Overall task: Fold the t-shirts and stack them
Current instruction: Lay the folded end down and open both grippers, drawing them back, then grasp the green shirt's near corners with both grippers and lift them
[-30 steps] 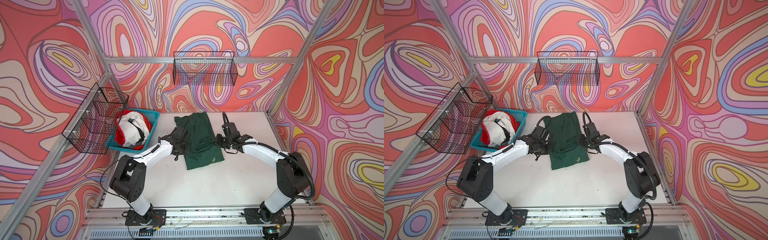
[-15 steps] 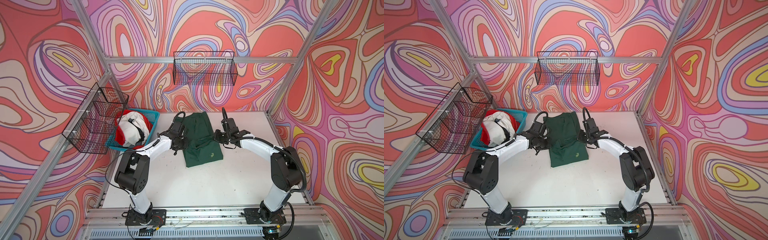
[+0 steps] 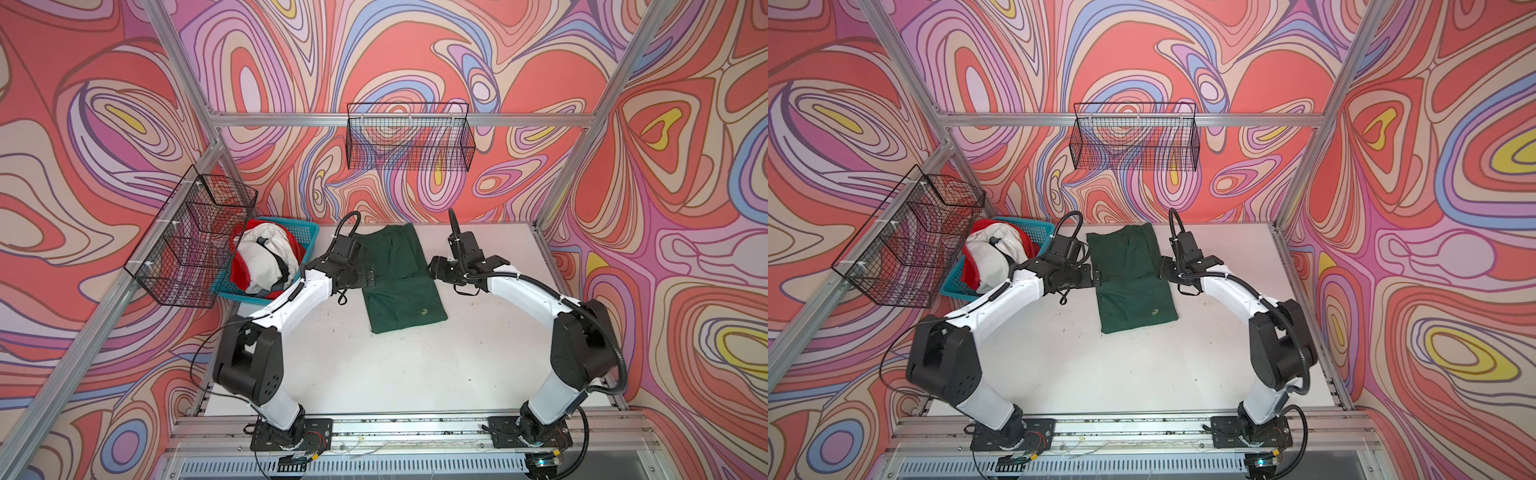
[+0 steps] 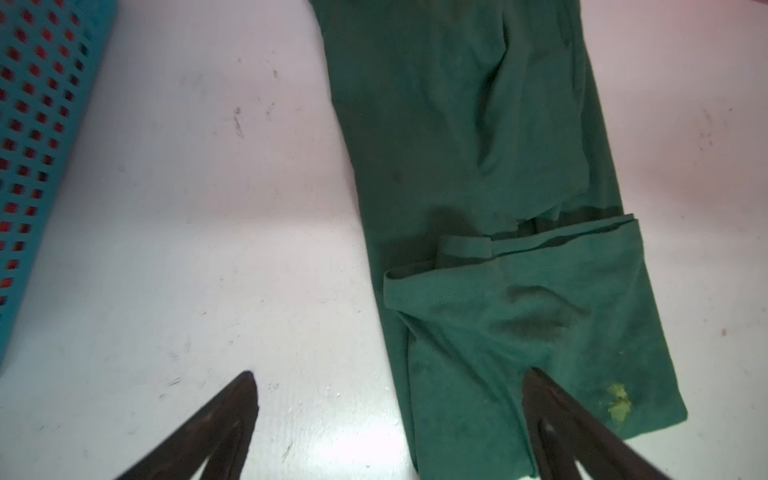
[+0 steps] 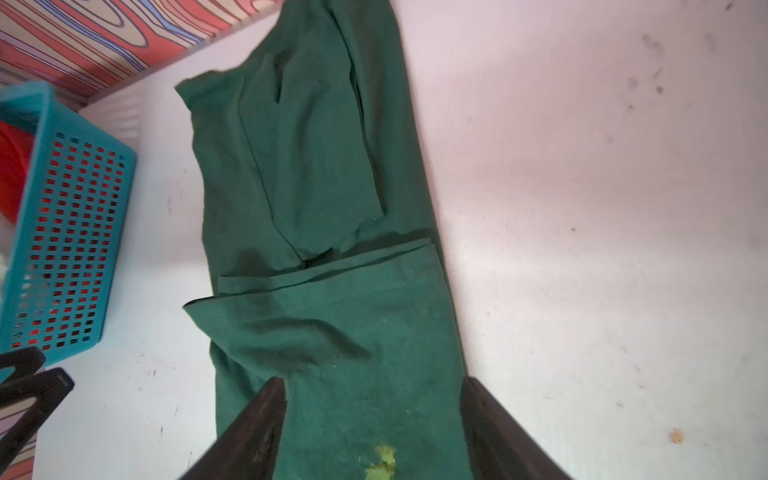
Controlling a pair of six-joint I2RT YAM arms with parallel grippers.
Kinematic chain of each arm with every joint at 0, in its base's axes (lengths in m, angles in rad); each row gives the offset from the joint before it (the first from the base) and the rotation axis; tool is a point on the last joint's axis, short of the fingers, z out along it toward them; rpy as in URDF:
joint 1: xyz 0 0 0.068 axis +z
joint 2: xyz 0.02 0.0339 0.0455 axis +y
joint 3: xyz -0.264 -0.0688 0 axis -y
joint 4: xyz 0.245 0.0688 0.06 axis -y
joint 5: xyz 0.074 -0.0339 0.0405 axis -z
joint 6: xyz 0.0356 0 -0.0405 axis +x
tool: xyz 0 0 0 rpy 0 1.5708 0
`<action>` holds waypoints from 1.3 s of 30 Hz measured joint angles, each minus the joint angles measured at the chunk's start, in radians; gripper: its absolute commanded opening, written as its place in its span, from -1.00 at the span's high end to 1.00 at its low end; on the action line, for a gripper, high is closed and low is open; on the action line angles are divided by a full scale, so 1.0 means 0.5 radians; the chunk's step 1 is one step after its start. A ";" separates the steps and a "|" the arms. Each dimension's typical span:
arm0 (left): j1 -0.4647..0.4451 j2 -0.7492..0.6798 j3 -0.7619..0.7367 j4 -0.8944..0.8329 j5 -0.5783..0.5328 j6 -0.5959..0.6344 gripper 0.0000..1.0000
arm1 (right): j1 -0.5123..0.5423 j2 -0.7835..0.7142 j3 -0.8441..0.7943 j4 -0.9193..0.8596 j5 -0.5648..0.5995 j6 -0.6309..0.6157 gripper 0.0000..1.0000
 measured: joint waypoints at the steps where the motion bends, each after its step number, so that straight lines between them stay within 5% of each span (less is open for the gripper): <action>1: -0.010 -0.070 -0.058 0.001 0.002 -0.002 -1.00 | 0.000 -0.060 -0.037 -0.002 0.010 -0.007 -0.38; 10: -0.306 -0.410 -0.716 0.084 0.159 -0.179 -0.68 | 0.000 -0.303 -0.526 0.019 -0.076 0.014 -0.30; 16: -0.344 -0.465 -1.020 0.252 0.284 -0.342 -0.52 | 0.000 -0.302 -0.813 0.114 -0.214 0.085 -0.22; 31: -0.344 -0.110 -1.082 0.858 0.513 -0.555 -0.39 | 0.000 -0.173 -1.106 0.600 -0.435 0.313 -0.03; 39: -0.344 0.017 -1.038 0.974 0.509 -0.571 0.32 | 0.000 -0.111 -1.123 0.765 -0.449 0.385 0.23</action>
